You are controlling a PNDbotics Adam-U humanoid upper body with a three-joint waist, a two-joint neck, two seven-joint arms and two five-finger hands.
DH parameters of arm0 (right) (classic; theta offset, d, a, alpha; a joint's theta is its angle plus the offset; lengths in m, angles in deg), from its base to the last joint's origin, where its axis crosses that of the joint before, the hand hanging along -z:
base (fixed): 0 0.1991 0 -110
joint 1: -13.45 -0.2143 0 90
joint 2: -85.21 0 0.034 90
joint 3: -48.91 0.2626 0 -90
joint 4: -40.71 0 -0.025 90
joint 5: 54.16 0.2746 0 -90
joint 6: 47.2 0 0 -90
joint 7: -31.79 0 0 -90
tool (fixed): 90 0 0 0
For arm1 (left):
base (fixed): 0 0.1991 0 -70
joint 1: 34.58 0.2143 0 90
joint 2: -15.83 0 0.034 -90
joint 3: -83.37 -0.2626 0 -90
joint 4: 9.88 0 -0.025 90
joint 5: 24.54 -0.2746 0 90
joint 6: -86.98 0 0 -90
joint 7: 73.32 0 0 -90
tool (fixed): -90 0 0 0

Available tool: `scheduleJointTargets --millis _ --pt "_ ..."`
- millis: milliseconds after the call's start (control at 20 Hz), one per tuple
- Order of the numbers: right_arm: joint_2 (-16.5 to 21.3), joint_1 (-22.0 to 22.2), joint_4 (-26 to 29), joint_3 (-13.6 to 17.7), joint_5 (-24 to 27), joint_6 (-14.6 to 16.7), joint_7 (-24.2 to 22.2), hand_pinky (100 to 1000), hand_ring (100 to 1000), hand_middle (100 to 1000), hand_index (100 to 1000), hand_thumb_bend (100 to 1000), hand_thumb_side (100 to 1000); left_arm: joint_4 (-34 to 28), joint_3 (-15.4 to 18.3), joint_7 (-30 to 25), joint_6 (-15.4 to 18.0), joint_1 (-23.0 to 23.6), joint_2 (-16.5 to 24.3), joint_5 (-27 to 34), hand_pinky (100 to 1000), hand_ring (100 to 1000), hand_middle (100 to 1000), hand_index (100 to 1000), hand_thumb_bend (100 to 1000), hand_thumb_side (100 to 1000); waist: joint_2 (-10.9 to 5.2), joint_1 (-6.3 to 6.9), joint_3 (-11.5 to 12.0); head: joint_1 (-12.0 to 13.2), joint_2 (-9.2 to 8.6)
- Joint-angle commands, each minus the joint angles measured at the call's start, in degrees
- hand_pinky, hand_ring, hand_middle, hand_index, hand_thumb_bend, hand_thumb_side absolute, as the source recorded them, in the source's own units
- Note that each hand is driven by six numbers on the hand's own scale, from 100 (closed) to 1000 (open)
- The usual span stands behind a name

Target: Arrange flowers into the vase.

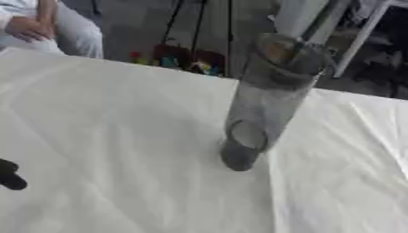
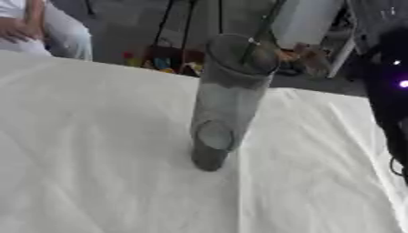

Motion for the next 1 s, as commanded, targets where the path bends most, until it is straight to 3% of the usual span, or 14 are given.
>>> scheduleJointTargets --millis 50,500,1000 --pt "2.8 -0.4 1.3 1.3 0.4 1.0 -1.0 262 195 100 168 100 100 -1.0 -0.1 -0.3 0.1 -0.6 0.4 -0.2 529 623 643 821 100 1000 -1.10 0.31 0.0 -0.2 -1.16" --pt "3.3 0.6 1.9 1.4 0.5 3.3 -3.8 259 196 100 169 100 100 -1.0 -0.1 -0.4 0.1 -0.6 0.3 -0.4 530 624 644 821 100 1000 -0.40 0.23 0.2 -0.2 -1.93" --pt "2.9 0.9 2.2 0.8 0.1 2.9 -5.3 263 200 100 167 100 100 -1.0 -0.2 -0.4 0.0 -0.7 0.2 -0.6 531 624 646 822 100 1000 0.39 -0.10 0.5 -0.3 -2.10"
